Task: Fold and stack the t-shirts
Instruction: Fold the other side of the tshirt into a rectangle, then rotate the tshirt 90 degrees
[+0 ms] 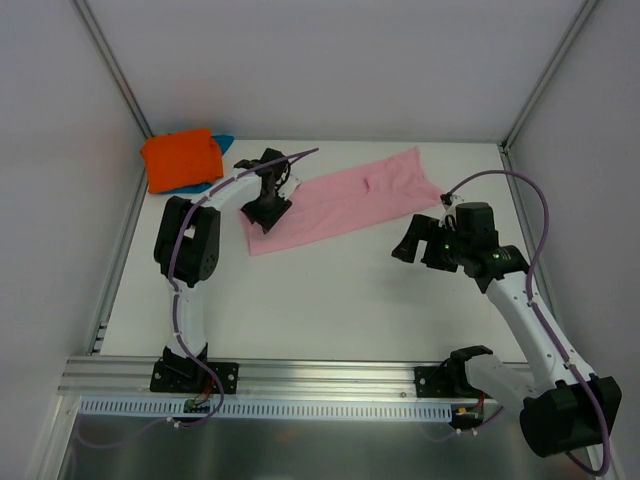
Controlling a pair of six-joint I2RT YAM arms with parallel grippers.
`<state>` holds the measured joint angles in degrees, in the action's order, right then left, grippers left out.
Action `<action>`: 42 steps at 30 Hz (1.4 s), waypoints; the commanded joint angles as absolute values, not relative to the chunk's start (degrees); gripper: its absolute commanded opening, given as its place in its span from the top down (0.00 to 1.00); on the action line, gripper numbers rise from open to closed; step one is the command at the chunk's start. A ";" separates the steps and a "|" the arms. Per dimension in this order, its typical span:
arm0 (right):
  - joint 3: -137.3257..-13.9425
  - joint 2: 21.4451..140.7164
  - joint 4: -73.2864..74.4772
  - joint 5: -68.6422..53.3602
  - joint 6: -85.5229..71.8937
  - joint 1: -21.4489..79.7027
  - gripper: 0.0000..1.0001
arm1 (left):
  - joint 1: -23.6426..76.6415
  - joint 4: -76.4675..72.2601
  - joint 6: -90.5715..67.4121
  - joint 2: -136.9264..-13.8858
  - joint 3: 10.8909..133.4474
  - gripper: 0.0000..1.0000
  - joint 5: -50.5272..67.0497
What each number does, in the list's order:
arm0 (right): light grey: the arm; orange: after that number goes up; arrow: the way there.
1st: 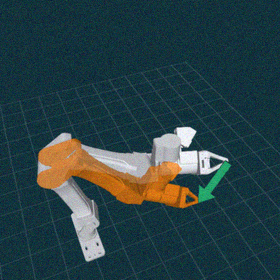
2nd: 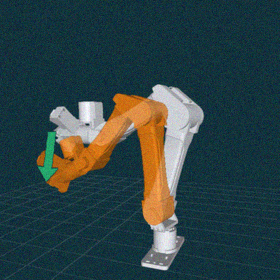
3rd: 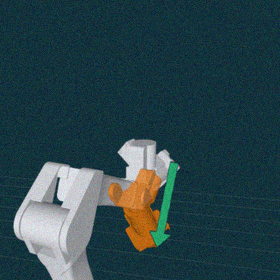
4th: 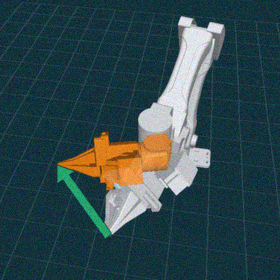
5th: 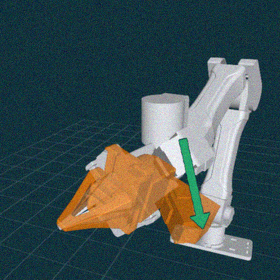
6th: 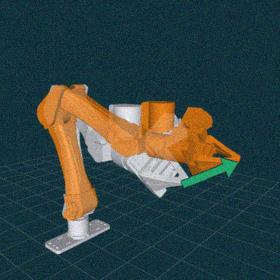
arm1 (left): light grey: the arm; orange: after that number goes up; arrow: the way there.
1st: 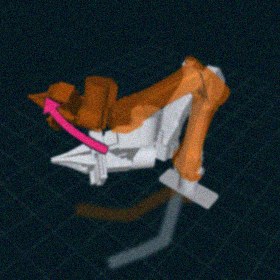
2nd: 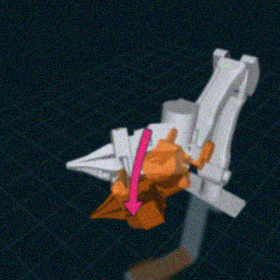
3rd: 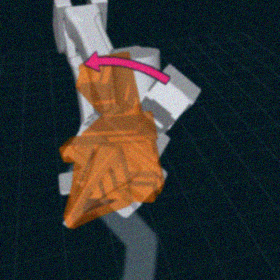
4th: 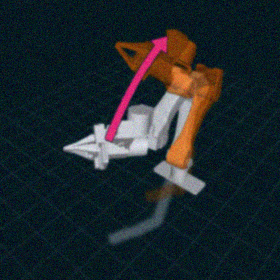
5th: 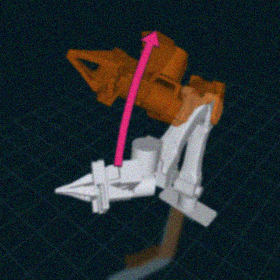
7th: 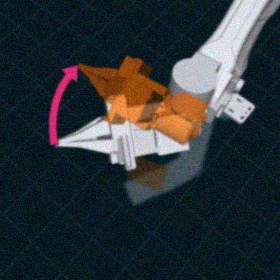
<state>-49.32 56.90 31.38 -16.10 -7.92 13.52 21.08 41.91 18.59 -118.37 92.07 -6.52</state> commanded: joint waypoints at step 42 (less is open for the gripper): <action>-49.31 56.69 30.24 -18.90 -9.14 13.10 0.01 | 21.88 58.25 15.91 -133.33 104.77 0.01 12.39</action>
